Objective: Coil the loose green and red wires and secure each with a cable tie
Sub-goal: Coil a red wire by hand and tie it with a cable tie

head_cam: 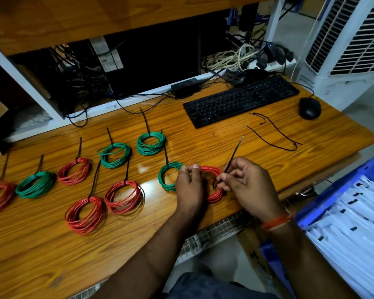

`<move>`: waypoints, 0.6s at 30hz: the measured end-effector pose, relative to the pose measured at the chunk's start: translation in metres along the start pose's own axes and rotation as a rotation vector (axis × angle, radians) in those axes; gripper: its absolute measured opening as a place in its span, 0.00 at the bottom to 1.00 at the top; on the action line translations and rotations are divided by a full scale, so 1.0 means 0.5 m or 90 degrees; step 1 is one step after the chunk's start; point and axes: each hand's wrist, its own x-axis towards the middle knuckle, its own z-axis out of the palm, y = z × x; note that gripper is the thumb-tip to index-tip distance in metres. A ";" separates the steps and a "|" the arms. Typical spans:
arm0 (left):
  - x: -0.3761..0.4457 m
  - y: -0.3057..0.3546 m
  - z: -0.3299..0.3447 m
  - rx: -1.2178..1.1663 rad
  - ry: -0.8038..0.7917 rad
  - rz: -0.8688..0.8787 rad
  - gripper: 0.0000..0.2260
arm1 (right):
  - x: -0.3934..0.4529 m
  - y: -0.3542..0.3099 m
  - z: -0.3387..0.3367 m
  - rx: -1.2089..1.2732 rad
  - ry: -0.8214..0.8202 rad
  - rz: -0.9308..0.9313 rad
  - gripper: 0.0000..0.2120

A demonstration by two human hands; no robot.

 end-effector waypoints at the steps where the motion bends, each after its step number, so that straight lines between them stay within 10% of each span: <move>1: 0.000 -0.002 -0.001 -0.001 -0.004 0.000 0.13 | -0.001 0.002 0.001 -0.014 -0.016 -0.003 0.03; 10: -0.004 -0.003 -0.004 -0.094 -0.065 -0.037 0.10 | 0.006 0.069 0.032 -0.307 0.098 -0.302 0.07; 18: -0.004 0.017 -0.003 -0.180 -0.089 -0.107 0.14 | 0.019 0.101 0.054 -0.266 0.074 -0.313 0.09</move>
